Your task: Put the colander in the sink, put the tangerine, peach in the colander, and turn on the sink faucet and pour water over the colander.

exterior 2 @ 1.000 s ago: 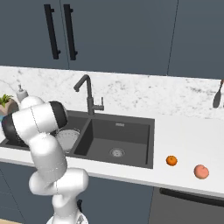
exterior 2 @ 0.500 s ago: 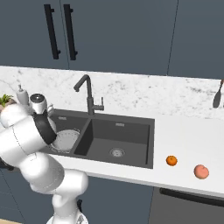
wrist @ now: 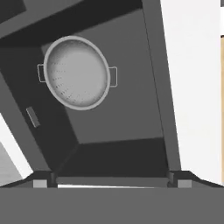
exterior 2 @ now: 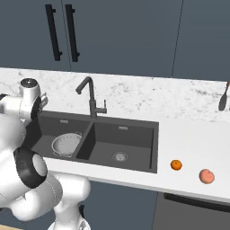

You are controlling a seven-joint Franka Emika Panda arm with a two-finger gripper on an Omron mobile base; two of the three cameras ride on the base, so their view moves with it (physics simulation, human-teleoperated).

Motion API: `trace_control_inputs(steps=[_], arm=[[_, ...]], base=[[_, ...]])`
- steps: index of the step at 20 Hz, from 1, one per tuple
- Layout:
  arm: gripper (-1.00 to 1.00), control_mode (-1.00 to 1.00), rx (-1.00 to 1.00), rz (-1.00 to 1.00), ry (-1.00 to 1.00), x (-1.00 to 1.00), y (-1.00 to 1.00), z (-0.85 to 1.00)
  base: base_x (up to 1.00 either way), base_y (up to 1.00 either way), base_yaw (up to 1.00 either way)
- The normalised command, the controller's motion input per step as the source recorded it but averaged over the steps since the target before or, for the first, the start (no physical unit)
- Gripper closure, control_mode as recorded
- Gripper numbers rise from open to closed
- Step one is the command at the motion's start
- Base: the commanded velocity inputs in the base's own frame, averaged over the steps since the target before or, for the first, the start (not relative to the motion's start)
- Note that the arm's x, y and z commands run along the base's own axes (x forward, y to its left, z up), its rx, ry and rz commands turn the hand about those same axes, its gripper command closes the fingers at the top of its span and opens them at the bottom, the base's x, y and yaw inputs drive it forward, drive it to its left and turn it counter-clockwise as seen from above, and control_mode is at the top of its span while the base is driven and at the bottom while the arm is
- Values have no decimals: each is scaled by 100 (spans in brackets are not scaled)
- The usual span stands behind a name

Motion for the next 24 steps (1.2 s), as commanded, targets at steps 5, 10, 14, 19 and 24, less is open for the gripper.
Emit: trace_control_inputs(steps=[5, 10, 14, 19, 24], arm=[[-100, -100, -14, 25, 6, -55, -39, 42], [-100, -100, -17, 38, 9, -16, -65, 6], [-100, -100, -16, 47, 8, 0, -86, 0], [-100, -100, -17, 49, 2, 0, -98, 0], [-100, -100, -19, 45, 6, -10, -91, -1]], base=[[0, 0, 0], [0, 0, 0], [0, 0, 0], [0, 0, 0], [0, 0, 0]])
